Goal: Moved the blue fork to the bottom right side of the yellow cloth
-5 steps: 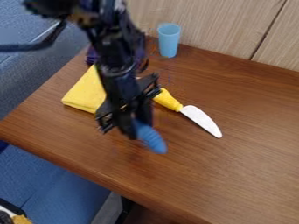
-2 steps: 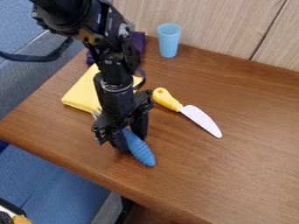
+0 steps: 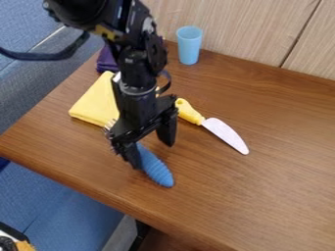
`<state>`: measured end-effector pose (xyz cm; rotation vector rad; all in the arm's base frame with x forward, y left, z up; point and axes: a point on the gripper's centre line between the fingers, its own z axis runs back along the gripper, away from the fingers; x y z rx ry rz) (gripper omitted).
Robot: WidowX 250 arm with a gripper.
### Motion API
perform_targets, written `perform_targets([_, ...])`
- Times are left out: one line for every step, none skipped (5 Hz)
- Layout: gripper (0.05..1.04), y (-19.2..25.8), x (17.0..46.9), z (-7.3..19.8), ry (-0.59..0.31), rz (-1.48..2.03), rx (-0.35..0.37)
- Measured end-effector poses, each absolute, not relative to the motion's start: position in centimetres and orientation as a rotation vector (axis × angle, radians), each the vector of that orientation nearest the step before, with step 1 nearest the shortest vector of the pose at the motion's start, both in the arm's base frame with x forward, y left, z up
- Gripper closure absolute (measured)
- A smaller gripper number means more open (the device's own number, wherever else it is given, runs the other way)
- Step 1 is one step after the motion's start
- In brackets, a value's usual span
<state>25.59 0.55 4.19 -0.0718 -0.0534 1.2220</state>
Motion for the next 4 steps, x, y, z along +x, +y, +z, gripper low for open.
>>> perform_targets([0.083, 0.4, 26.6, 6.2, -0.105, 1.203, -0.084])
perform_targets([0.083, 0.2, 27.4, 8.7, -0.161, 1.206, -0.126])
perform_targets([0.083, 0.2, 27.8, 8.8, -0.104, 1.201, -0.110])
perform_targets([0.083, 0.3, 27.6, 8.8, -0.093, 1.206, -0.106])
